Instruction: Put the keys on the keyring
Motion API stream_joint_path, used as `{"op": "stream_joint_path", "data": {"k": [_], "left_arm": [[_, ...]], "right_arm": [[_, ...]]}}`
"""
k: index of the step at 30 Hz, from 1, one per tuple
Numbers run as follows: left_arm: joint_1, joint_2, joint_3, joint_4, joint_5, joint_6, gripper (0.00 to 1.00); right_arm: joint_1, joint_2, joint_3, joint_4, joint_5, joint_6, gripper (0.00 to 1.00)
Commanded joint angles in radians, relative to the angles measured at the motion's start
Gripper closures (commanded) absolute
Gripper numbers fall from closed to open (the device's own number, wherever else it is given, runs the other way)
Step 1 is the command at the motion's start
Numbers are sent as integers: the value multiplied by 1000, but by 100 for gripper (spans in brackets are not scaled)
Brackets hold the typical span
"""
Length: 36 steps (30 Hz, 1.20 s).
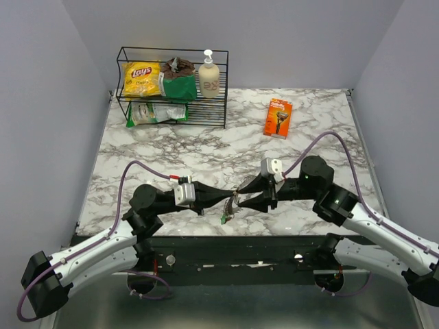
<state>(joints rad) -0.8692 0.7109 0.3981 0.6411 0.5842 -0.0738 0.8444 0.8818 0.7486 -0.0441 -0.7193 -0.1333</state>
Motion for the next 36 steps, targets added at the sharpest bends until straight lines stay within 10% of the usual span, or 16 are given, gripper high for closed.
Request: {"op": "stream_joint_path", "data": {"k": [1,26,36], "left_arm": [[-2,-5,41,48,16,9,100],[-2,7,41,60,17,-6,100],[-2,10,44,52,20,-6,100]], "right_arm": [[-2,-76,-12,-5,58,-22,51],[-2,-41,-14,108,-6,29,70],[-1,-26,-6,116,-31,38,97]]}}
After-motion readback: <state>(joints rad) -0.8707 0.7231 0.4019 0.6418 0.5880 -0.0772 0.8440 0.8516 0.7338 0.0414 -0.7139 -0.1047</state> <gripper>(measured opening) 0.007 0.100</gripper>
